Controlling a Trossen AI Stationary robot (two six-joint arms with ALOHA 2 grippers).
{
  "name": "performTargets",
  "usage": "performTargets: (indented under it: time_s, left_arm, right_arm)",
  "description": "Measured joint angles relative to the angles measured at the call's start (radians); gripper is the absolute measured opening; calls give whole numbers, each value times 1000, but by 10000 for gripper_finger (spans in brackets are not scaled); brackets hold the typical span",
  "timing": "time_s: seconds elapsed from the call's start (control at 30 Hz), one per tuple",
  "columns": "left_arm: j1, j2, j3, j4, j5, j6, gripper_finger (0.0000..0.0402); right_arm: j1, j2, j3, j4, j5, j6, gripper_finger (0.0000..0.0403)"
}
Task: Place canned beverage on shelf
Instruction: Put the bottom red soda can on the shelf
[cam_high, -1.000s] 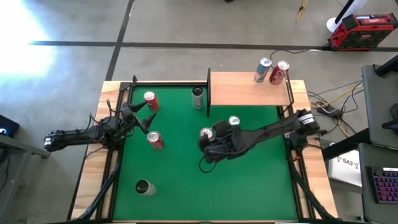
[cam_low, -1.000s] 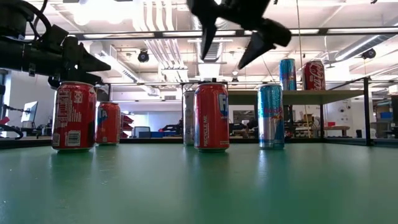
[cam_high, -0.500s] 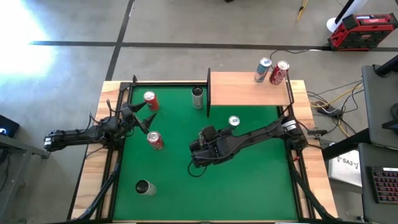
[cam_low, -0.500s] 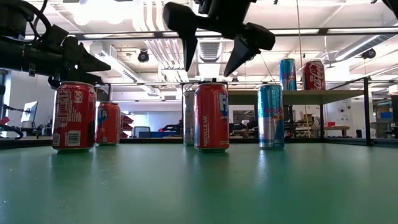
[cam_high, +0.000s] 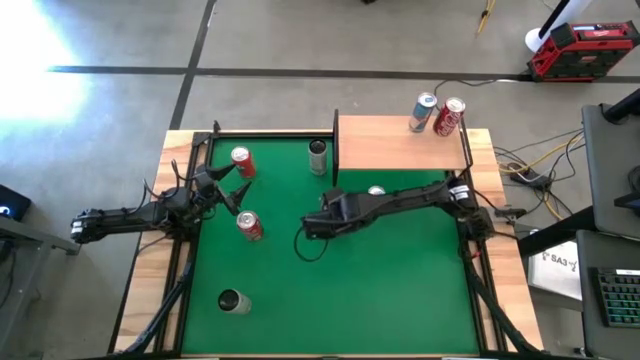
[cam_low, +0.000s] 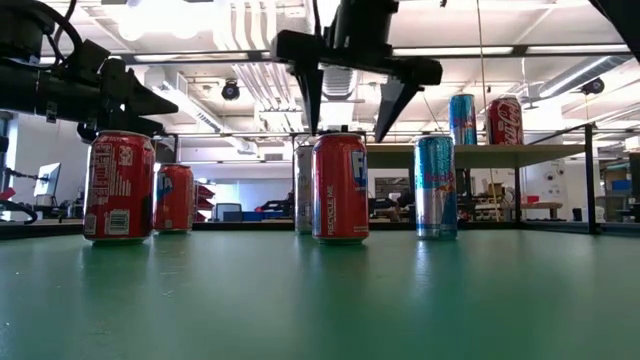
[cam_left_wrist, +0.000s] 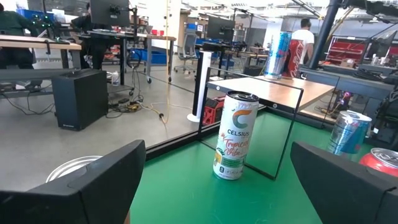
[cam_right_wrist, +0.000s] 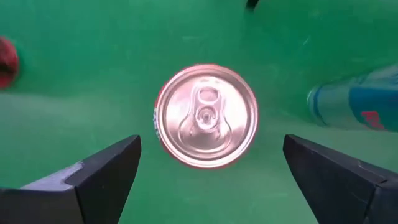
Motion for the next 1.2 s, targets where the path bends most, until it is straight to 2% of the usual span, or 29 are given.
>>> performTargets:
  time_s: [0.1, 0.47, 0.67, 1.07, 1.2]
  left_arm:
    - [0, 0, 0, 0, 0, 0, 386]
    - [0, 0, 0, 0, 0, 0, 386]
    - [0, 0, 0, 0, 0, 0, 386]
    - [0, 0, 0, 0, 0, 0, 386]
    - [0, 0, 0, 0, 0, 0, 386]
  right_arm:
    - [-19, 3, 0, 2, -35, -41, 385]
    - [-43, 5, -25, 35, -1, -125, 385]
    - [-82, 5, -76, 97, -25, -173, 385]
    - [-92, 6, -132, 186, -61, -139, 384]
    - [-88, 6, -132, 184, -61, -97, 361]
